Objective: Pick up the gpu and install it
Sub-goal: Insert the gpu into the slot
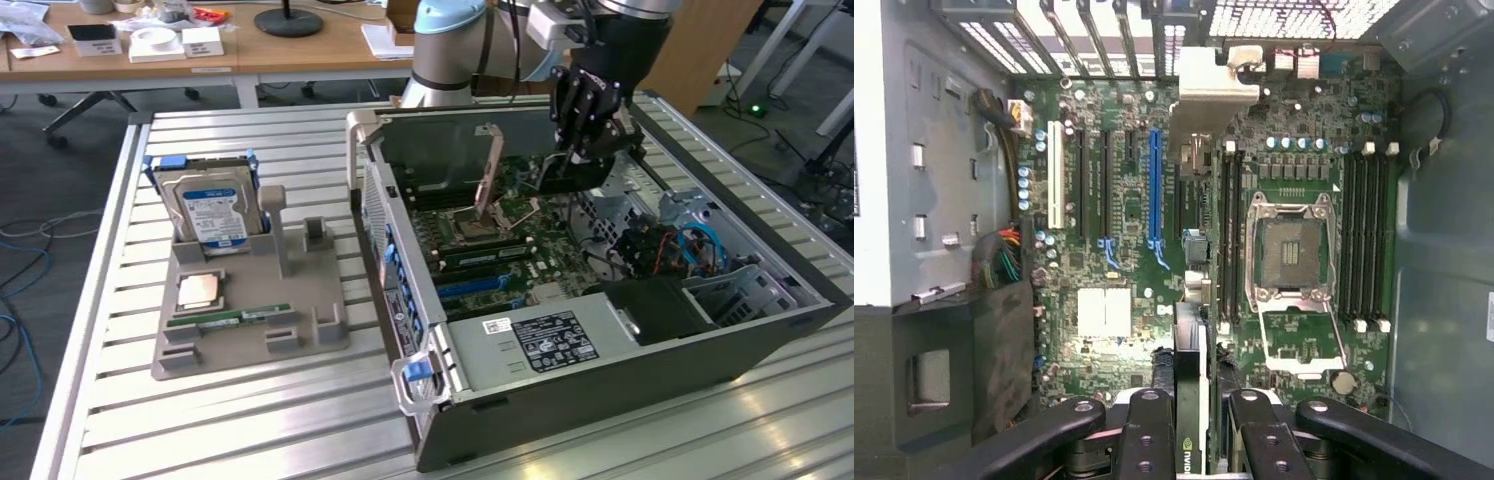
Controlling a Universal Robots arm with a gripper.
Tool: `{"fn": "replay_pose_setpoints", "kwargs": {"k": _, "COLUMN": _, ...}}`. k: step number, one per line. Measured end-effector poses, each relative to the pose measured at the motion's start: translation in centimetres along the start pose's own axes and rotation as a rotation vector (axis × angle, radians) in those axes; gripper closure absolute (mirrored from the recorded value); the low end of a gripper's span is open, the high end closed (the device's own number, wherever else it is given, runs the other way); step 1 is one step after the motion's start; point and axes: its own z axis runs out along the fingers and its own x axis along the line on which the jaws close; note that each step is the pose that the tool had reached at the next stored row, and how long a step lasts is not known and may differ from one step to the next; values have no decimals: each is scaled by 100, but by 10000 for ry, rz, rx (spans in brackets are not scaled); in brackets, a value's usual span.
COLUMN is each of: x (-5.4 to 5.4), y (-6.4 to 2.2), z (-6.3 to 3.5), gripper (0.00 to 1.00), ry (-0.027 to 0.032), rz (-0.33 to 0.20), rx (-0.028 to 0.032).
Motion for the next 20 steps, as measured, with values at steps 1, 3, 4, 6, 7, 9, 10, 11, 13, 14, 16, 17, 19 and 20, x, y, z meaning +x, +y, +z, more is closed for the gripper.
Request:
{"fn": "replay_pose_setpoints", "kwargs": {"k": 1, "x": 0, "y": -2, "z": -1, "gripper": 74, "ry": 2, "rz": 0, "rx": -16}}
{"fn": "replay_pose_setpoints", "kwargs": {"k": 3, "x": 0, "y": -5, "z": -1, "gripper": 74, "ry": 3, "rz": 10, "rx": -42}}
{"fn": "replay_pose_setpoints", "kwargs": {"k": 4, "x": 0, "y": -7, "z": 0, "gripper": 74, "ry": 4, "rz": 13, "rx": -54}}
{"fn": "replay_pose_setpoints", "kwargs": {"k": 6, "x": -1, "y": -12, "z": 3, "gripper": 74, "ry": 3, "rz": 23, "rx": -92}}
{"fn": "replay_pose_setpoints", "kwargs": {"k": 7, "x": -1, "y": -12, "z": 4, "gripper": 74, "ry": 4, "rz": 29, "rx": -109}}
{"fn": "replay_pose_setpoints", "kwargs": {"k": 9, "x": 0, "y": -12, "z": 7, "gripper": 74, "ry": 4, "rz": 36, "rx": -139}}
{"fn": "replay_pose_setpoints", "kwargs": {"k": 10, "x": 0, "y": -12, "z": 8, "gripper": 74, "ry": 5, "rz": 36, "rx": -142}}
{"fn": "replay_pose_setpoints", "kwargs": {"k": 11, "x": 0, "y": -12, "z": 8, "gripper": 74, "ry": 5, "rz": 35, "rx": -143}}
{"fn": "replay_pose_setpoints", "kwargs": {"k": 13, "x": 0, "y": -12, "z": 9, "gripper": 74, "ry": 4, "rz": 35, "rx": -144}}
{"fn": "replay_pose_setpoints", "kwargs": {"k": 14, "x": 0, "y": -12, "z": 9, "gripper": 74, "ry": 3, "rz": 35, "rx": -143}}
{"fn": "replay_pose_setpoints", "kwargs": {"k": 16, "x": 0, "y": -12, "z": 9, "gripper": 74, "ry": 4, "rz": 35, "rx": -144}}
{"fn": "replay_pose_setpoints", "kwargs": {"k": 17, "x": -1, "y": -13, "z": 11, "gripper": 74, "ry": 3, "rz": 35, "rx": -144}}
{"fn": "replay_pose_setpoints", "kwargs": {"k": 19, "x": 0, "y": -12, "z": 28, "gripper": 74, "ry": 1, "rz": 34, "rx": -143}}
{"fn": "replay_pose_setpoints", "kwargs": {"k": 20, "x": 0, "y": -13, "z": 40, "gripper": 74, "ry": 3, "rz": 34, "rx": -144}}
